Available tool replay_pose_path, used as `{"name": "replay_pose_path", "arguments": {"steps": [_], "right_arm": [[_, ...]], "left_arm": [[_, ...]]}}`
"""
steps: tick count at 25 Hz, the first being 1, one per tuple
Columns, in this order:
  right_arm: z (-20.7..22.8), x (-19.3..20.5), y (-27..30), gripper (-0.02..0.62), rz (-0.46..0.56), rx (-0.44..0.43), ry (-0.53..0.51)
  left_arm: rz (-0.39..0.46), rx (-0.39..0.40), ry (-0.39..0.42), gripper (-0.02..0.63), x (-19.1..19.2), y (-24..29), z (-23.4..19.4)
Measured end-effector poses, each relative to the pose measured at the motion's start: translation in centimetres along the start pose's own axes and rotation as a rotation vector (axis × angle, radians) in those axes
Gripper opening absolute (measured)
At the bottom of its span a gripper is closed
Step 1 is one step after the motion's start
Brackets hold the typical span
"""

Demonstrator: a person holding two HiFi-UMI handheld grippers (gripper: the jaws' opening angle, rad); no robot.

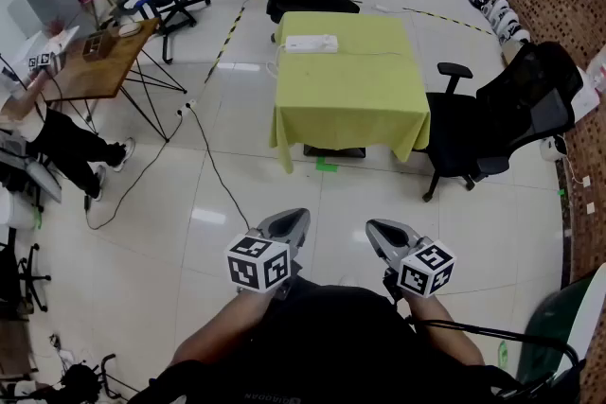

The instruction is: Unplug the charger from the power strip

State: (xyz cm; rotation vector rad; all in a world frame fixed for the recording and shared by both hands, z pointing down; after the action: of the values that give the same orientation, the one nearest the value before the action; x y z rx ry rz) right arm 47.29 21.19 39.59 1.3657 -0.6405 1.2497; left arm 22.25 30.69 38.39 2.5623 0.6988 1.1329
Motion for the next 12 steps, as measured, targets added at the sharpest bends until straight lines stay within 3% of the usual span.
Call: {"name": "replay_pose_path", "arguments": {"steps": [12], "right_arm": [[-0.6, -0.3, 3.1, 0.003, -0.024, -0.011, 0.005]], "left_arm": [[-0.001, -0.006, -0.020, 0.006, -1.3, -0.5, -2.8]]}}
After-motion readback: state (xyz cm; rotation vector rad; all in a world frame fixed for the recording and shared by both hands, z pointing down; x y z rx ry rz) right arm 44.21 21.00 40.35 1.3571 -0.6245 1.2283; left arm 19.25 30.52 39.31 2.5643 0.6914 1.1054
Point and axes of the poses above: the fingertips, and each gripper's own axes: y forward along the fingers, z to its right, x out of its underside, the point moved 10 cm from there along -y, backward along the fingers, and after that the axes turned 15 degrees about -y, right-handed, at the moved point
